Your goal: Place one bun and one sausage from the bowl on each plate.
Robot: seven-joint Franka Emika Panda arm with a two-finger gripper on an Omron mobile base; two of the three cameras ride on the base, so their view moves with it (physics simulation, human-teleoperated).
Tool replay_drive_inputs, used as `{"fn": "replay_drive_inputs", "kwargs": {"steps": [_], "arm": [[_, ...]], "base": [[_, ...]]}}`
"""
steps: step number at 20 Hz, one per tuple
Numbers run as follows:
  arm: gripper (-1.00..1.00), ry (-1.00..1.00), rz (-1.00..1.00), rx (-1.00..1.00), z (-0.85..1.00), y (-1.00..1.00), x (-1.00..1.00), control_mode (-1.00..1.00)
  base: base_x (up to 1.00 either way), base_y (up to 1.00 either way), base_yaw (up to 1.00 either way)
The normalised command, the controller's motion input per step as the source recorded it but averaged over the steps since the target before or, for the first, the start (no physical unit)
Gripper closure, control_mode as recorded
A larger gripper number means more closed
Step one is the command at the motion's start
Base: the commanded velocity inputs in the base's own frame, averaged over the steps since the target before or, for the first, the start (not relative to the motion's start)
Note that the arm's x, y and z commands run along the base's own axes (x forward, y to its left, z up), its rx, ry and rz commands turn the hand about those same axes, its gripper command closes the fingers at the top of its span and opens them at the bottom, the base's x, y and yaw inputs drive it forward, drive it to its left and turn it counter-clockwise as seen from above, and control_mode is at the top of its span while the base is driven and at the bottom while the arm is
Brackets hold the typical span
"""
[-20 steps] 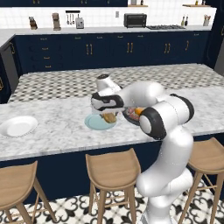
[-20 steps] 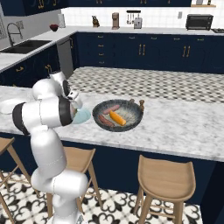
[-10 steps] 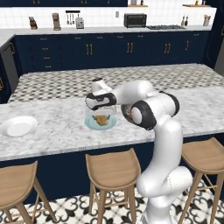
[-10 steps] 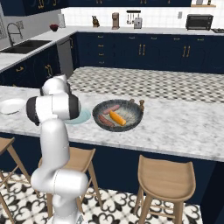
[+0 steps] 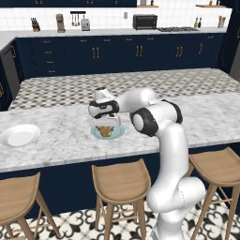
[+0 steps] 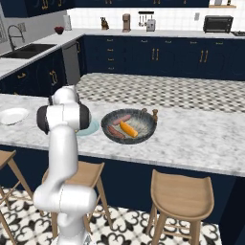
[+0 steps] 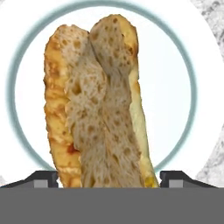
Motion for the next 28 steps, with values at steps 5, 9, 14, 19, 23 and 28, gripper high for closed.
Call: {"fn": "replay_drive_inputs", "kwargs": {"steps": [5, 9, 14, 19, 23, 28], "arm": [[-1.00, 0.03, -0.08, 0.02, -0.18, 0.03, 0.23, -1.00], [-1.00, 0.00, 0.00, 0.00, 0.00, 0.01, 0.00, -1.00], [-1.00, -0.02, 0.00, 0.00, 0.11, 0.00, -0.25, -1.00], [-1.00, -0.24, -0.07, 0.00, 0.82, -0.27, -0.76, -1.00], [-1.00, -0.14, -0.19, 0.00, 0.69, -0.92, -0.33, -1.00], [-1.00, 0.00, -0.22, 0.00, 0.27, -1.00, 0.01, -1.00]], "base": [[0.00, 0.00, 0.00], [0.00, 0.00, 0.00], [0.00, 0.00, 0.00], [0.00, 0.00, 0.00], [0.00, 0.00, 0.00], [0.00, 0.00, 0.00]]}}
